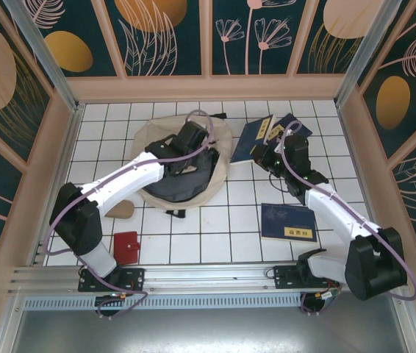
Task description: Pack the student bag
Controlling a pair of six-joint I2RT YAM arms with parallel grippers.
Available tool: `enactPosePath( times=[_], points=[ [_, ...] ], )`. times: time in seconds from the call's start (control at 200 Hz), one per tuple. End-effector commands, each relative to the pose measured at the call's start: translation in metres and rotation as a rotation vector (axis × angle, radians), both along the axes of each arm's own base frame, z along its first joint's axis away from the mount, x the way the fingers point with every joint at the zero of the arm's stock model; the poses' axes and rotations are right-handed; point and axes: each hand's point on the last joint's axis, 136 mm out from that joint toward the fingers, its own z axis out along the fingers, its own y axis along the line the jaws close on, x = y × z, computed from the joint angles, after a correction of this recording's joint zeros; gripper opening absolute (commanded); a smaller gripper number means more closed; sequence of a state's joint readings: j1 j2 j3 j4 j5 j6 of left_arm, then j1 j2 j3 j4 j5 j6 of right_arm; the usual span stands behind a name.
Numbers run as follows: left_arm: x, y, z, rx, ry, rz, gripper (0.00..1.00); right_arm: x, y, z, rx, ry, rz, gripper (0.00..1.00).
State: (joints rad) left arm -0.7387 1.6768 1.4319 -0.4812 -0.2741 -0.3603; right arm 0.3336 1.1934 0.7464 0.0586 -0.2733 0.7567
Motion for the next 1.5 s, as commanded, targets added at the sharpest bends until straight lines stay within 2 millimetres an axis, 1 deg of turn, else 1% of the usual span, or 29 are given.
enactPosePath(
  times=[0.0, 0.055, 0.075, 0.155, 0.23, 0.3, 0.34, 0.425, 0.535, 0.64, 0.721, 0.731, 0.796, 0.881, 1.006, 1.111, 1.131, 1.176, 1.281, 1.316, 1.416, 1.491],
  points=[
    [0.033, -0.022, 0.052, -0.111, -0.133, 0.043, 0.0, -0.011, 0.0, 0.016, -0.001, -0.053, 0.037, 0.02],
    [0.042, -0.03, 0.057, -0.116, -0.147, 0.039, 0.0, -0.019, 0.003, 0.021, 0.009, -0.063, 0.066, 0.02],
    [0.045, -0.033, 0.063, -0.123, -0.159, 0.037, 0.0, -0.022, 0.005, 0.023, 0.015, -0.068, 0.078, 0.02],
    [0.054, -0.042, 0.07, -0.132, -0.174, 0.031, 0.0, -0.036, 0.011, 0.033, 0.051, -0.095, 0.126, 0.02],
    [0.059, -0.051, 0.073, -0.139, -0.178, 0.007, 0.0, -0.05, 0.021, 0.041, 0.096, -0.117, 0.184, 0.03],
    [0.06, -0.056, 0.072, -0.136, -0.173, -0.015, 0.0, -0.061, 0.032, 0.045, 0.116, -0.127, 0.235, 0.03],
    [0.061, -0.057, 0.07, -0.127, -0.17, -0.02, 0.0, -0.067, 0.04, 0.043, 0.118, -0.121, 0.263, 0.03],
    [0.061, -0.055, 0.068, -0.112, -0.172, -0.021, 0.0, -0.074, 0.054, 0.032, 0.107, -0.089, 0.294, 0.03],
    [0.059, -0.052, 0.073, -0.111, -0.183, -0.022, 0.0, -0.075, 0.063, 0.016, 0.111, -0.053, 0.3, 0.03],
    [0.056, -0.049, 0.08, -0.125, -0.199, -0.021, 0.0, -0.075, 0.074, 0.007, 0.122, -0.037, 0.325, 0.03],
    [0.054, -0.05, 0.084, -0.14, -0.205, -0.029, 0.0, -0.07, 0.08, 0.001, 0.12, -0.026, 0.328, 0.03],
    [0.054, -0.051, 0.084, -0.143, -0.205, -0.03, 0.0, -0.072, 0.084, 0.0, 0.12, -0.024, 0.343, 0.03],
    [0.053, -0.052, 0.086, -0.154, -0.207, -0.037, 0.0, -0.07, 0.095, -0.003, 0.125, -0.027, 0.364, 0.03],
    [0.051, -0.053, 0.089, -0.174, -0.202, -0.041, 0.0, -0.063, 0.106, 0.001, 0.146, -0.056, 0.372, 0.02],
    [0.047, -0.057, 0.101, -0.225, -0.198, -0.051, 0.0, -0.05, 0.118, 0.007, 0.186, -0.1, 0.365, 0.02],
    [0.045, -0.052, 0.105, -0.226, -0.197, -0.041, 0.0, -0.038, 0.126, 0.006, 0.195, -0.124, 0.366, 0.02],
    [0.045, -0.051, 0.106, -0.226, -0.197, -0.04, 0.0, -0.036, 0.128, 0.003, 0.197, -0.12, 0.37, 0.02],
    [0.043, -0.049, 0.108, -0.226, -0.197, -0.041, 0.0, -0.033, 0.135, 0.004, 0.215, -0.132, 0.391, 0.02],
    [0.04, -0.047, 0.114, -0.227, -0.2, -0.048, 0.0, -0.022, 0.149, -0.001, 0.223, -0.137, 0.409, 0.01],
    [0.039, -0.046, 0.113, -0.225, -0.197, -0.05, 0.0, -0.019, 0.154, -0.004, 0.224, -0.135, 0.416, 0.01],
    [0.038, -0.043, 0.111, -0.216, -0.192, -0.046, 0.0, -0.01, 0.162, -0.002, 0.246, -0.151, 0.418, 0.0],
    [0.036, -0.043, 0.11, -0.22, -0.187, -0.046, 0.0, 0.0, 0.167, -0.012, 0.234, -0.125, 0.401, 0.0]
  ],
)
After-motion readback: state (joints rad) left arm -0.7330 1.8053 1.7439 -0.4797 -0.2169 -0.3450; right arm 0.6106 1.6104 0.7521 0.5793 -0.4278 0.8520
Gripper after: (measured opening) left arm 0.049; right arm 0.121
